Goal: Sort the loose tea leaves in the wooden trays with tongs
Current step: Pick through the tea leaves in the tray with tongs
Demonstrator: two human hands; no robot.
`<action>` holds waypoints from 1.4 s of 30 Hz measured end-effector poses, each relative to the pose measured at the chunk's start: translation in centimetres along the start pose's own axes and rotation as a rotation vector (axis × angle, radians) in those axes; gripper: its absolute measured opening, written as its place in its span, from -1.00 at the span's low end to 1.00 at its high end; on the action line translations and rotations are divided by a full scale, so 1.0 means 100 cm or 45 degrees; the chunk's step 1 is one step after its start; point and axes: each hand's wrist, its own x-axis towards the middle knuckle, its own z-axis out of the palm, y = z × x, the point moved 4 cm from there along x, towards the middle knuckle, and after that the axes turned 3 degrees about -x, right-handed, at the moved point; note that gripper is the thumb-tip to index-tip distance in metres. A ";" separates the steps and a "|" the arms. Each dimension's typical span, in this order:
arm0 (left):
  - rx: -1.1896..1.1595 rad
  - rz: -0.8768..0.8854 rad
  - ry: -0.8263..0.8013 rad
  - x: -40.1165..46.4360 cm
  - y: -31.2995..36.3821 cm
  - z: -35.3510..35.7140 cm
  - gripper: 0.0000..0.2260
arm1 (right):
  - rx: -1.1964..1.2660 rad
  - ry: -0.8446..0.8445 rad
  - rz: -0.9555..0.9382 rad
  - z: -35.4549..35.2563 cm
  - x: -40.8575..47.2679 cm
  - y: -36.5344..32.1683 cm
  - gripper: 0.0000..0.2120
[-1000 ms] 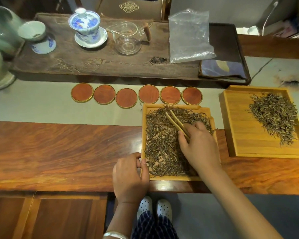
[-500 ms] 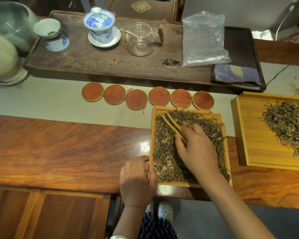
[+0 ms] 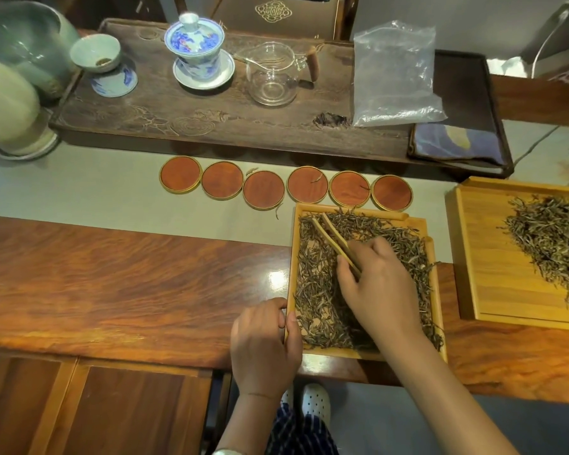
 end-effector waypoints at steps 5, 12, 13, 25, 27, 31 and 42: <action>0.012 -0.026 -0.013 -0.001 0.001 0.001 -0.87 | -0.009 -0.007 -0.002 0.006 0.006 -0.001 -0.72; 0.037 -0.023 0.020 0.000 0.002 -0.001 -0.86 | 0.056 0.067 0.078 -0.003 -0.006 0.026 -0.73; 0.047 -0.020 0.021 0.000 0.002 -0.001 -0.86 | 0.053 0.057 0.093 -0.003 -0.007 0.030 -0.74; 0.047 0.043 0.002 -0.002 0.002 0.001 -0.81 | 0.015 0.041 0.107 -0.006 -0.005 0.039 -0.70; 0.037 0.038 -0.003 -0.002 0.001 0.001 -0.80 | 0.036 0.065 0.119 -0.009 -0.011 0.044 -0.71; 0.013 0.022 -0.020 -0.001 0.002 0.001 -0.81 | 0.094 0.119 0.117 -0.014 -0.016 0.056 -0.72; -0.015 -0.068 -0.043 -0.001 -0.002 0.004 -0.82 | 0.096 0.206 0.165 -0.018 -0.020 0.079 -0.73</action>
